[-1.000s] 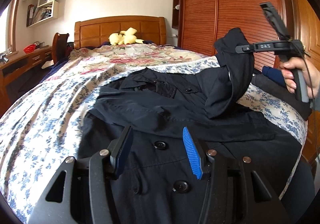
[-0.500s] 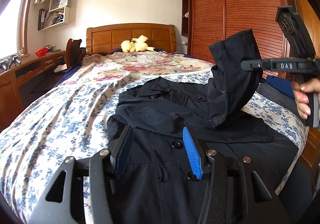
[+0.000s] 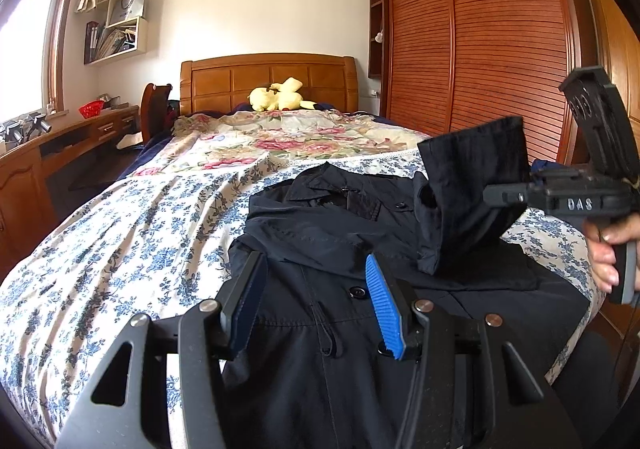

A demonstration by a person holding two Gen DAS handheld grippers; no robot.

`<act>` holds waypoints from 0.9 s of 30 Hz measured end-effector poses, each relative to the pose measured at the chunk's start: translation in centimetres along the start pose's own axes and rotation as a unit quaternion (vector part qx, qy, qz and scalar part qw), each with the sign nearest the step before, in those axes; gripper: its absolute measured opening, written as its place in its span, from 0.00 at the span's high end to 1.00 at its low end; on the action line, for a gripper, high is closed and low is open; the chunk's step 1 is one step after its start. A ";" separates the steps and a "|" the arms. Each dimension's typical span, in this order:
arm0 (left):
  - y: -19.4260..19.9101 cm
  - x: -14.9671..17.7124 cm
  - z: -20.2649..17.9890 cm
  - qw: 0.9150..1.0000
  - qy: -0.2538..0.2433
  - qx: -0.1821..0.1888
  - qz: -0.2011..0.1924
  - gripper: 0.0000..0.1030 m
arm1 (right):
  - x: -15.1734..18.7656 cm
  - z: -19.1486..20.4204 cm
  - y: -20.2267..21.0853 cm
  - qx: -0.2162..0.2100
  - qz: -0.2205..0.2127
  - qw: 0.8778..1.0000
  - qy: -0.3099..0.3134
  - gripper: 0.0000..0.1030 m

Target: Fold large clothes

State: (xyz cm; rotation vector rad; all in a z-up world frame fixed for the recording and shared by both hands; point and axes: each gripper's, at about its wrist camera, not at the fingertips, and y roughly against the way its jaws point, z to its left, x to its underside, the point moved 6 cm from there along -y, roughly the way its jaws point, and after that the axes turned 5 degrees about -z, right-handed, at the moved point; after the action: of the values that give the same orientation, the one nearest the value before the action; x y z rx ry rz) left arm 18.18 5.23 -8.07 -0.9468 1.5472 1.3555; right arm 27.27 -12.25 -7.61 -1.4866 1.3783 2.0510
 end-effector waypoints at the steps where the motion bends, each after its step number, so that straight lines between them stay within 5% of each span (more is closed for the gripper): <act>1: 0.0 0.0 0.0 1.000 0.000 0.000 0.000 0.51 | 0.2 0.3 0.1 -0.002 0.003 1.000 0.000 0.72; 8: -0.1 -0.1 0.0 1.000 0.003 0.002 0.001 0.51 | 2.2 3.3 0.9 -0.033 0.028 0.999 0.014 0.50; 27: -0.9 0.8 -1.3 1.000 -0.006 0.016 0.022 0.51 | 7.0 3.5 5.4 -0.027 0.050 0.998 -0.015 0.36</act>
State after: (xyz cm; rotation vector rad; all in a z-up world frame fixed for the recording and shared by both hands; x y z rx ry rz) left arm 18.54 3.82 -9.05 -0.8892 1.5843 1.3597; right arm 18.52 -14.34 -10.51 -1.4285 1.4237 2.1786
